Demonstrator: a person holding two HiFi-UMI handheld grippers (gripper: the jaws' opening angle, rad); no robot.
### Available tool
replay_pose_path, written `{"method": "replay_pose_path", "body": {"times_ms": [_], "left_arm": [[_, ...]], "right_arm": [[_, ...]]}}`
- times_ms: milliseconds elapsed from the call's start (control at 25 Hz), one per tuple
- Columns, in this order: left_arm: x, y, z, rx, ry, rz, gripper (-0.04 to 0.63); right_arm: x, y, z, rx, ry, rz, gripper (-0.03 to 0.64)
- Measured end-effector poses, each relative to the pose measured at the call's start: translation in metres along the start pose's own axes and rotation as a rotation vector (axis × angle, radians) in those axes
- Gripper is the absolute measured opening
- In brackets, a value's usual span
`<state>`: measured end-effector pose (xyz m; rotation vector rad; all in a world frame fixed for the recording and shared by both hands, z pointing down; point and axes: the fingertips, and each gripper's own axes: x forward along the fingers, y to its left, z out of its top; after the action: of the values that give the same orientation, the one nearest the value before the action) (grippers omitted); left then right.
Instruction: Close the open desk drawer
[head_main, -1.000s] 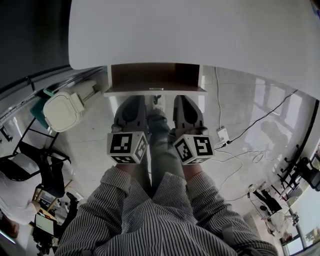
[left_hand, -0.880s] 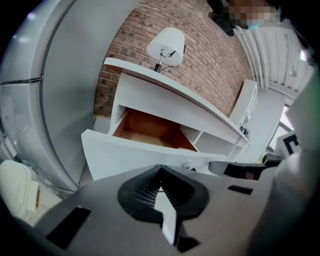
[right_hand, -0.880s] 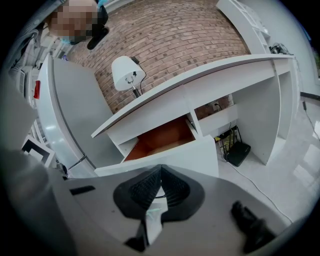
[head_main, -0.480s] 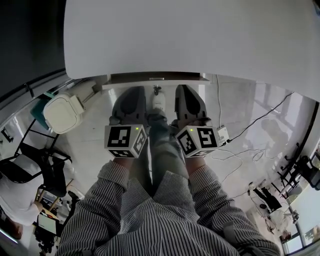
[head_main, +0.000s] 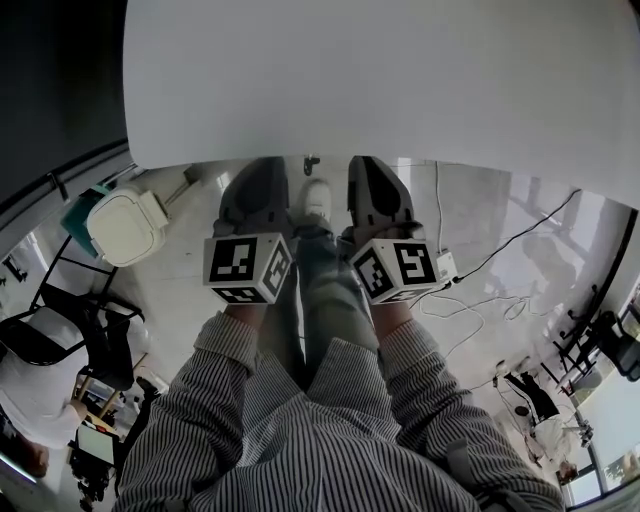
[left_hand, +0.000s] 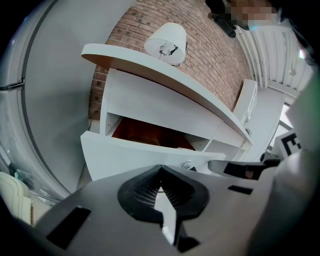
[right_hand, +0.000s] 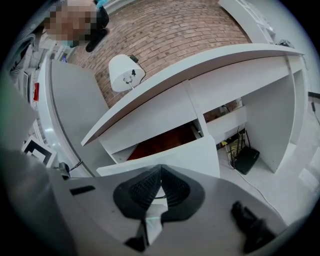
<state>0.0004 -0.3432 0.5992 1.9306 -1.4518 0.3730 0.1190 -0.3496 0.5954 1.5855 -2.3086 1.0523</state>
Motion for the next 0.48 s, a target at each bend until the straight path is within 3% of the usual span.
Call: {"method": "replay_pose_path", "body": {"times_ms": [480], "left_arm": [[0.02, 0.0, 0.019, -0.003, -0.015, -0.001, 0.012]], "right_arm": [[0.018, -0.008, 0.019, -0.018, -0.001, 0.021, 0.017]]}}
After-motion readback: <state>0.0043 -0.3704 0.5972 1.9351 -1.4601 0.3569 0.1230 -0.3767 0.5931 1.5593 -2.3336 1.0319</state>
